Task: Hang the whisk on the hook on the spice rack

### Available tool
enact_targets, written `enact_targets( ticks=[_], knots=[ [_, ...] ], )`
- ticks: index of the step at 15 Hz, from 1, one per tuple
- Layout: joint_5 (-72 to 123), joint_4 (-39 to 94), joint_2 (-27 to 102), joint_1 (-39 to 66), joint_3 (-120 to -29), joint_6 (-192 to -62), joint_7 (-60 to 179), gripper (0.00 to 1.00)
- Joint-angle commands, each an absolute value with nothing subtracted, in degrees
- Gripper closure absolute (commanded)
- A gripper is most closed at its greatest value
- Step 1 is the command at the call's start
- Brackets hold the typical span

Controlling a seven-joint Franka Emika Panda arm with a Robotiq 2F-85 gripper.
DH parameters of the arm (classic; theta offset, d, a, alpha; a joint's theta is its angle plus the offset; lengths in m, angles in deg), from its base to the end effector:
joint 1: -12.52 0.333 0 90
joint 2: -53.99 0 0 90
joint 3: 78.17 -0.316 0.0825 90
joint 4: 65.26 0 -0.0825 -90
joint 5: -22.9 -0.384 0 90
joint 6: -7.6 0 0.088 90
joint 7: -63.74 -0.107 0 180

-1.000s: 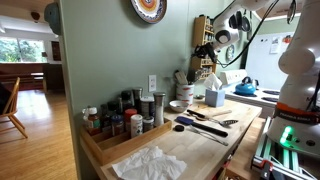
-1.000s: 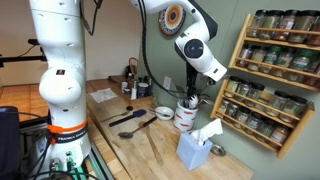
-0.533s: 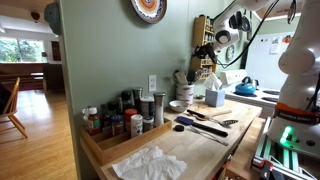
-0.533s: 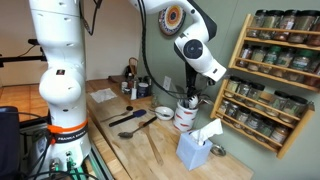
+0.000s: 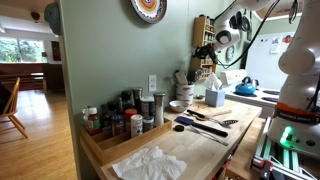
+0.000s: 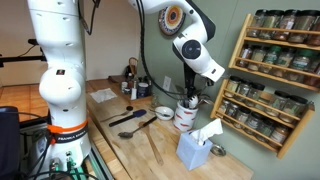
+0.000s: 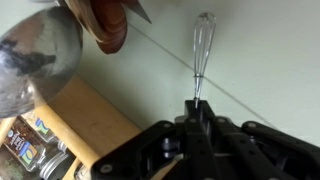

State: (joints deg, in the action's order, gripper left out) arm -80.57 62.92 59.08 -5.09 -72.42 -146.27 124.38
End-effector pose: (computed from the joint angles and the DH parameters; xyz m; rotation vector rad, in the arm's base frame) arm 0.4739 -0.2392 0.4342 -2.0153 0.9852 -1.2598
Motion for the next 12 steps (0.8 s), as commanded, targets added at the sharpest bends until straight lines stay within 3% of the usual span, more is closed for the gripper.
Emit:
enact_targets(
  ticks=[1, 12],
  knots=[
    [-81.97, 66.34, 62.28, -4.99, -72.58, -146.53, 126.27, 0.98],
    [-82.3, 66.62, 63.14, -4.45, -73.13, -146.38, 127.97, 0.98]
  ],
)
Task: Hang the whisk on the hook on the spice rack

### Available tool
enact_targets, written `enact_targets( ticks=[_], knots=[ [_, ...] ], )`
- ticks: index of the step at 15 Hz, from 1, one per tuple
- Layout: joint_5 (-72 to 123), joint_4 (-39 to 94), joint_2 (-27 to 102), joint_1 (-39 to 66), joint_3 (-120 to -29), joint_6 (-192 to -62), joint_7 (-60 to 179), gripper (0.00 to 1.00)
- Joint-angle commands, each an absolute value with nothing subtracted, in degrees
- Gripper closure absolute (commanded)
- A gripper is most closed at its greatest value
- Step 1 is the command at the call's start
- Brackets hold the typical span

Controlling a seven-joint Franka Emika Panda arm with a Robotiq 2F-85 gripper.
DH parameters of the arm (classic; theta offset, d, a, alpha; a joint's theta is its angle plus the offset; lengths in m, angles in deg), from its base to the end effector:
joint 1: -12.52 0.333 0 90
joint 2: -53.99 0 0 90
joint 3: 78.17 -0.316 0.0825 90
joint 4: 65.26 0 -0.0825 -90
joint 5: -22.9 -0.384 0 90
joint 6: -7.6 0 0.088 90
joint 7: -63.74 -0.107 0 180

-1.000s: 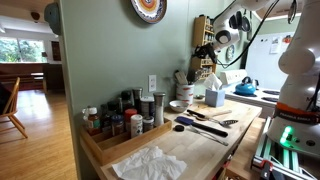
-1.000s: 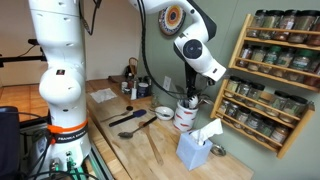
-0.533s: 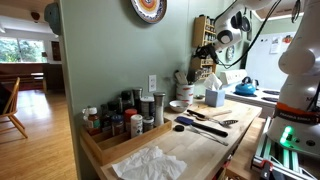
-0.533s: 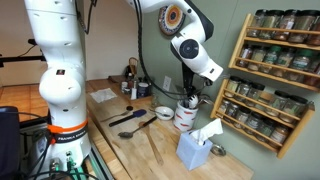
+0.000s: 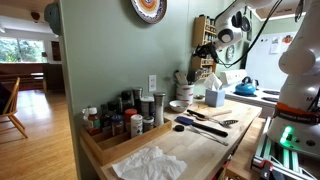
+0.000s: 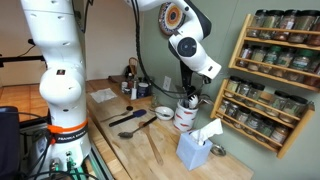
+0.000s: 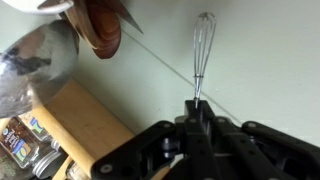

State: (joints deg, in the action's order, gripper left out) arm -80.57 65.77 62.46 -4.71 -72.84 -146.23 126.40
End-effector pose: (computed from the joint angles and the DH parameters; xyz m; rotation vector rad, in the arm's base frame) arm 0.4614 -0.2262 0.4410 -2.0348 0.9323 -1.2790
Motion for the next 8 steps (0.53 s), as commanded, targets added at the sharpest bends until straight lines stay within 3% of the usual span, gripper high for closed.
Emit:
enact_targets(
  ticks=[1, 8],
  knots=[
    [-82.41, 66.3, 62.86, -4.45, -73.21, -146.5, 127.82, 0.98],
    [-83.16, 65.03, 61.91, -4.76, -73.16, -146.88, 126.64, 0.98]
  ],
)
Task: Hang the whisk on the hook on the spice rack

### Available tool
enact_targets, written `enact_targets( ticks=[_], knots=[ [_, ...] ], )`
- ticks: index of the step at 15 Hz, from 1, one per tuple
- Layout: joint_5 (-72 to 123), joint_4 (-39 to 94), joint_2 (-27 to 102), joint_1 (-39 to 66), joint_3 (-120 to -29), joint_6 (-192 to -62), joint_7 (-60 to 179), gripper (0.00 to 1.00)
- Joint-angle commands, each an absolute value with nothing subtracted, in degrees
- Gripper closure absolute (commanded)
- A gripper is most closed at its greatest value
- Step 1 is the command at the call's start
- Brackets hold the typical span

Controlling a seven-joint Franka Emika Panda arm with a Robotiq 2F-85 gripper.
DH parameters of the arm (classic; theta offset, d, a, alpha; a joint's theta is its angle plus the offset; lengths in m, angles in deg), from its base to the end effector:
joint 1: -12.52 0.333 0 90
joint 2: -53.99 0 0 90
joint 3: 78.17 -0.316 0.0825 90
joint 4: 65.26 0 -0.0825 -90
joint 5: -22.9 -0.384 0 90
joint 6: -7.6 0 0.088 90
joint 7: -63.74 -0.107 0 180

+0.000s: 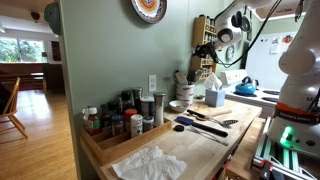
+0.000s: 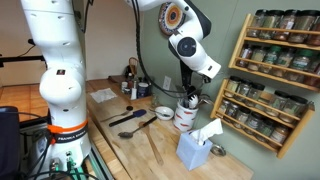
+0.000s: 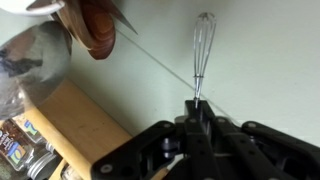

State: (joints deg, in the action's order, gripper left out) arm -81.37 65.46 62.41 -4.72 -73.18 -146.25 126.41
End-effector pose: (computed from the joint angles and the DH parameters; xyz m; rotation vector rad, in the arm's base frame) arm 0.4637 -0.2238 0.4429 -2.0215 0.9346 -1.2818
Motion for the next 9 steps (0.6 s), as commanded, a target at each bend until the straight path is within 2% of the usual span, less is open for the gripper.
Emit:
enact_targets(
  ticks=[1, 9],
  knots=[
    [-83.38, 64.79, 61.71, -4.76, -73.17, -147.0, 126.65, 0.98],
    [-83.83, 63.65, 60.47, -4.85, -73.15, -147.35, 125.64, 0.98]
  ],
)
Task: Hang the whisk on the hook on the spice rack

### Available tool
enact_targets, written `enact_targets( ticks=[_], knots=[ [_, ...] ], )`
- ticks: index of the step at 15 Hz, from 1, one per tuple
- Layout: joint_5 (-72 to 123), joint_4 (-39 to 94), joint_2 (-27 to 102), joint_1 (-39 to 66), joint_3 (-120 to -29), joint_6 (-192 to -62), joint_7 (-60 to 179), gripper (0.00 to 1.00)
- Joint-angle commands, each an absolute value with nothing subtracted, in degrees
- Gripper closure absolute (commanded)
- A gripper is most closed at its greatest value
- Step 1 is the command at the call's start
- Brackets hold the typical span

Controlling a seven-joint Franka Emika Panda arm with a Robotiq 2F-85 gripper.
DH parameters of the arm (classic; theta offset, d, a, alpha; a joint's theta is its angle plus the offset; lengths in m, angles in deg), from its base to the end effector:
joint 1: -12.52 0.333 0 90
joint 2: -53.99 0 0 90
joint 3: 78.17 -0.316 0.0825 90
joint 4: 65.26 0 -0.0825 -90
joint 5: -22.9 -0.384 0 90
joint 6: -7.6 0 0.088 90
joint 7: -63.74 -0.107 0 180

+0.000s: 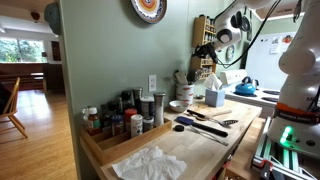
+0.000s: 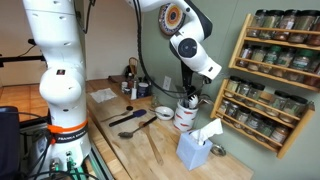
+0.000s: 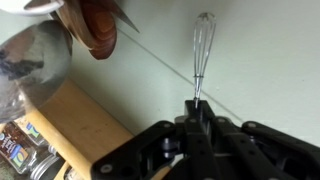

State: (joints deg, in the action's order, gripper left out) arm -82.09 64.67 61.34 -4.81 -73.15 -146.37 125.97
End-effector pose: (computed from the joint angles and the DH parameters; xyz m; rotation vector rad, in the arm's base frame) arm 0.4675 -0.2266 0.4395 -2.0080 0.9587 -1.2748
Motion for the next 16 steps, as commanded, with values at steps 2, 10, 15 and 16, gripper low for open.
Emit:
enact_targets(
  ticks=[2, 10, 15, 16],
  knots=[
    [-83.83, 63.24, 60.31, -4.89, -73.2, -147.48, 125.23, 0.98],
    [-83.33, 61.97, 58.9, -4.98, -73.15, -148.3, 122.74, 0.98],
    [-83.05, 61.13, 58.37, -4.9, -73.18, -148.7, 121.38, 0.98],
    [-82.99, 61.07, 58.27, -4.88, -73.21, -148.72, 121.21, 0.98]
  ],
)
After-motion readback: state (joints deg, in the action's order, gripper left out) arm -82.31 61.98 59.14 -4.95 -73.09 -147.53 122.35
